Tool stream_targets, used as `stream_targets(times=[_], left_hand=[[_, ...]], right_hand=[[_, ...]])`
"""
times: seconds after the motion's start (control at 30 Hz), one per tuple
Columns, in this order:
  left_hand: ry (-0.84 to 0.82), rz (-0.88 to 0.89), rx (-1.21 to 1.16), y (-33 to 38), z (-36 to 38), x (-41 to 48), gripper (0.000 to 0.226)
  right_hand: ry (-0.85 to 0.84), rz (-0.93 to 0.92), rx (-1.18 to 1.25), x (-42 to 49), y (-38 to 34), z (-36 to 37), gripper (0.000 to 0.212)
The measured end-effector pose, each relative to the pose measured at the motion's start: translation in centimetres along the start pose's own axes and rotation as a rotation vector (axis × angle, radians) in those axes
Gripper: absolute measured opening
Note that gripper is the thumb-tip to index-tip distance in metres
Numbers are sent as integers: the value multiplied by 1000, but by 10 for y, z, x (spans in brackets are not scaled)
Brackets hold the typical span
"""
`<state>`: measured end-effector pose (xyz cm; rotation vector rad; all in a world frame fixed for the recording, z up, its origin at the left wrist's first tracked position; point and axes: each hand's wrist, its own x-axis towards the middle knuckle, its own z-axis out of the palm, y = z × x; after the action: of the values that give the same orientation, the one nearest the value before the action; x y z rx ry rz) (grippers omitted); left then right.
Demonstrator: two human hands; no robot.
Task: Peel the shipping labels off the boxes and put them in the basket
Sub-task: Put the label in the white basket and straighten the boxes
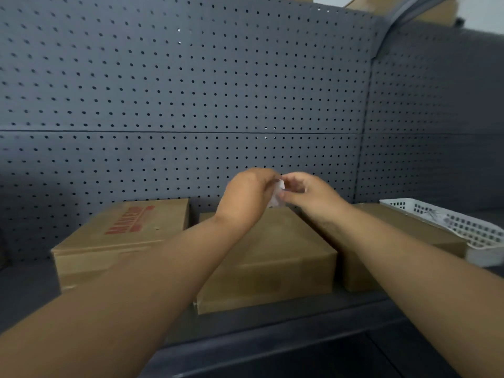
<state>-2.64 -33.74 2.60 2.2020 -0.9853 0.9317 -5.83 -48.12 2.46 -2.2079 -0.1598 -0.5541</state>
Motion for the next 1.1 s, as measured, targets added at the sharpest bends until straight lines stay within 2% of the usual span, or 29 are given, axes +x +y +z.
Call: stream_targets(times=[0.1, 0.27, 0.37, 0.5, 0.6, 0.8, 0.97, 1.1], left_hand=[[-13, -23, -85, 21, 26, 19, 23], [-47, -24, -77, 59, 82, 63, 24], [-76, 1, 26, 91, 121, 91, 27], [-88, 135, 286, 135, 174, 125, 31], [-174, 219, 381, 164, 217, 145, 48], [-353, 252, 439, 202, 291, 172, 53], [-529, 197, 469, 207, 331, 184, 59], [-575, 176, 501, 208, 347, 190, 64]], right_hand=[[61, -3, 46, -3, 18, -31, 14], [220, 88, 57, 4, 63, -93, 15], [301, 112, -53, 10, 89, -138, 9], [373, 171, -188, 17, 130, -201, 11], [418, 240, -265, 20, 165, -246, 10], [337, 363, -459, 26, 241, -302, 15], [275, 453, -515, 41, 285, -312, 17], [216, 480, -591, 51, 305, -314, 14]])
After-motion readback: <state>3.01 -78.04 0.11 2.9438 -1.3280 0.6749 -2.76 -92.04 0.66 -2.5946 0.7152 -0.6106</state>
